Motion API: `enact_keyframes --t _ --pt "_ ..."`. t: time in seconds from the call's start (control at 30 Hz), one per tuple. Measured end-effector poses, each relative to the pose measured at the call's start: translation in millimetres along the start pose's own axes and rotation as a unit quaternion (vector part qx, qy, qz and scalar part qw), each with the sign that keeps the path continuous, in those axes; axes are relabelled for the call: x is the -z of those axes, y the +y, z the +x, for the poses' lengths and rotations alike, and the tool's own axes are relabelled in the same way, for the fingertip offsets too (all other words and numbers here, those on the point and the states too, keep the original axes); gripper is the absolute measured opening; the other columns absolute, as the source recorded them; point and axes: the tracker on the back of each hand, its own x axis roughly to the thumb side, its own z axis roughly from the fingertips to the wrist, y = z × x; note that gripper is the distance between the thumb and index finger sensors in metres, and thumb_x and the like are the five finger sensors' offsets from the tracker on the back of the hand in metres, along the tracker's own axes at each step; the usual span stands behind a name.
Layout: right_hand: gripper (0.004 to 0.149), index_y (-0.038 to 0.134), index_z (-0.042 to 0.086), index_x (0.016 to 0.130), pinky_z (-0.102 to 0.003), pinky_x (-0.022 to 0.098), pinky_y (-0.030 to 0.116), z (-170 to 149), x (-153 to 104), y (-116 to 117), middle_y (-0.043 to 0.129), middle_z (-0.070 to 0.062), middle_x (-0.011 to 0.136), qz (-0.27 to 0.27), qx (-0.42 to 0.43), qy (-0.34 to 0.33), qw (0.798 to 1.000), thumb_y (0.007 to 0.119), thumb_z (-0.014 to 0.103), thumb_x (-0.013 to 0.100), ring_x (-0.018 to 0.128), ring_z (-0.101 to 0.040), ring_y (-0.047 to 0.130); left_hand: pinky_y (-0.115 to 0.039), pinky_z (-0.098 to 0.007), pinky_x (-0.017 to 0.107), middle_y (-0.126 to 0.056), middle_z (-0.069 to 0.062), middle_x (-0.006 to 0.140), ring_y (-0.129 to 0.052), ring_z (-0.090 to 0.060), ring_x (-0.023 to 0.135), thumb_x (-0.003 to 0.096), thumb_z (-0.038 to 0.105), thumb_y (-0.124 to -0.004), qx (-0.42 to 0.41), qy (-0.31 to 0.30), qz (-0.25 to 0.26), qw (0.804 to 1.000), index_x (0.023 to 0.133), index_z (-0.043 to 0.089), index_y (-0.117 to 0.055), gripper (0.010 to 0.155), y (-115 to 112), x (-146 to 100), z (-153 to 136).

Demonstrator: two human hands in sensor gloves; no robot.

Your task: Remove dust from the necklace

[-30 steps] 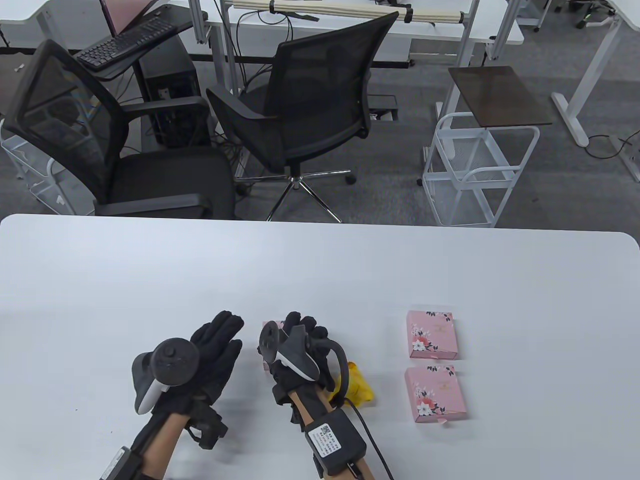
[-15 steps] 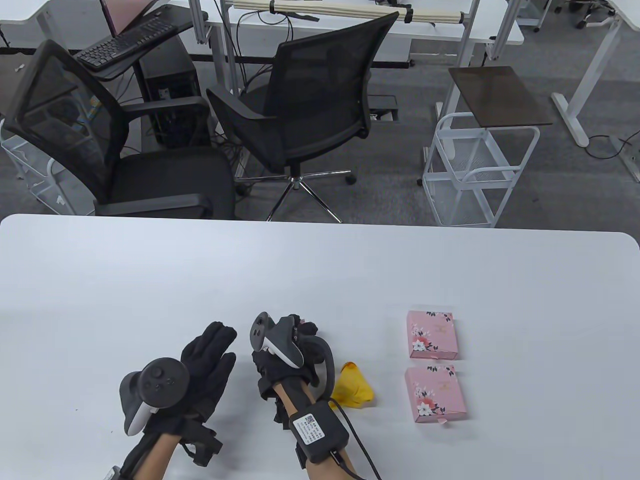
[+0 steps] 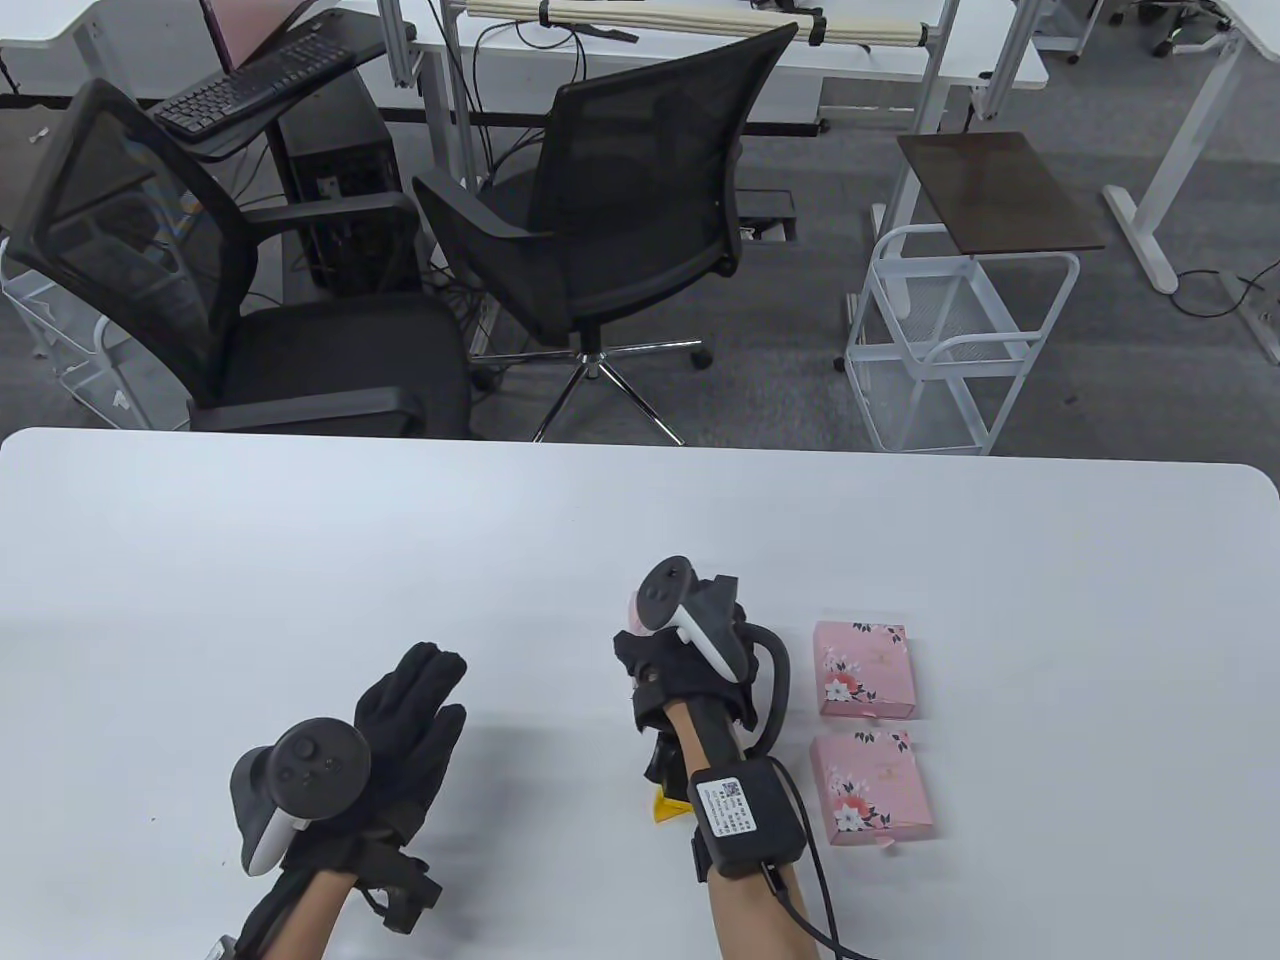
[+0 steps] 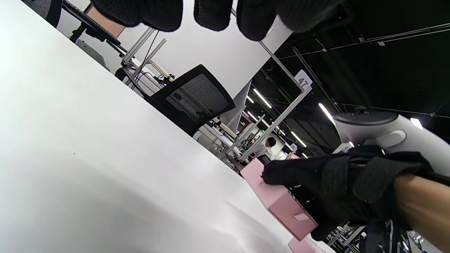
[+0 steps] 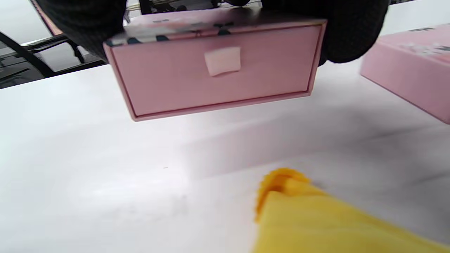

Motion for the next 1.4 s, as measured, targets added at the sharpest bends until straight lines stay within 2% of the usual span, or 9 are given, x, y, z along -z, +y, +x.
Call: enact_keyframes --t 0.17,0.43,0.7,0.93,1.07,1.23,1.37,1.4 --pt "0.101 0.019 -0.011 0.115 -0.074 0.064 0.059 -23 11 12 0.028 -0.050 0.112 0.016 -0.013 0.034 0.999 0.074 0.058 0.066 0.089 -0.073 0.060 -0.051 -0.062 0.076 -0.042 -0.004 0.127 -0.046 -0.045 0.108 0.0639 0.048 -0.060 0.006 -0.002 -0.010 1.000 0.117 0.029 -0.051 0.057 -3 0 -1" --pt "0.098 0.016 -0.011 0.115 -0.075 0.066 0.055 -34 18 29 0.024 -0.050 0.112 0.024 -0.022 0.043 0.999 0.072 0.055 0.068 0.092 -0.074 0.053 -0.050 -0.062 0.076 -0.042 -0.004 0.127 -0.046 -0.045 0.108 0.0639 0.048 -0.061 0.006 0.002 -0.018 1.000 0.117 0.028 -0.051 0.057 -6 2 -3" --pt "0.097 0.016 -0.012 0.114 -0.074 0.068 0.052 -28 5 19 0.023 -0.048 0.113 0.005 -0.044 0.011 0.999 0.070 0.054 0.067 0.094 -0.073 0.048 -0.050 -0.062 0.076 -0.042 -0.005 0.127 -0.045 -0.046 0.108 0.0638 0.049 -0.061 0.008 0.001 -0.022 1.000 0.117 0.028 -0.051 0.058 -7 2 -3" --pt "0.088 0.026 -0.009 0.116 -0.070 0.068 0.058 -23 -36 -16 0.035 -0.045 0.114 -0.047 -0.049 -0.044 0.997 0.067 0.053 0.068 0.093 -0.068 0.058 -0.050 -0.062 0.076 -0.042 -0.005 0.127 -0.045 -0.046 0.108 0.0639 0.049 -0.061 0.010 -0.005 -0.024 1.000 0.117 0.028 -0.051 0.058 -8 2 -2" --pt "0.080 0.036 -0.007 0.116 -0.068 0.066 0.061 -36 -85 -26 0.046 -0.041 0.113 -0.127 0.021 -0.117 0.985 0.067 0.050 0.068 0.091 -0.064 0.065 -0.050 -0.062 0.076 -0.043 -0.005 0.127 -0.045 -0.046 0.108 0.0638 0.049 -0.061 0.020 -0.019 -0.023 0.999 0.117 0.028 -0.051 0.058 -10 0 5" --pt "0.077 0.041 -0.004 0.116 -0.068 0.067 0.060 -49 -135 -5 0.051 -0.037 0.113 -0.169 0.013 -0.191 0.967 0.066 0.050 0.068 0.091 -0.063 0.066 -0.049 -0.062 0.076 -0.046 -0.005 0.126 -0.045 -0.046 0.107 0.0637 0.050 -0.061 0.062 -0.030 -0.002 0.998 0.116 0.027 -0.054 0.058 -13 -6 18" --pt "0.075 0.044 -0.001 0.116 -0.069 0.068 0.059 -51 -151 19 0.053 -0.036 0.113 -0.220 -0.005 -0.227 0.949 0.067 0.051 0.067 0.092 -0.062 0.066 -0.049 -0.062 0.076 -0.046 -0.006 0.126 -0.044 -0.046 0.107 0.0635 0.051 -0.062 0.089 -0.042 0.014 0.995 0.116 0.026 -0.053 0.059 -18 -10 27" --pt "0.076 0.043 0.000 0.117 -0.071 0.069 0.054 -48 -151 27 0.049 -0.036 0.115 -0.233 -0.030 -0.241 0.942 0.067 0.052 0.066 0.095 -0.065 0.058 -0.048 -0.062 0.076 -0.046 -0.006 0.126 -0.044 -0.046 0.107 0.0634 0.051 -0.062 0.103 -0.046 0.018 0.993 0.117 0.026 -0.052 0.060 -20 -11 30"
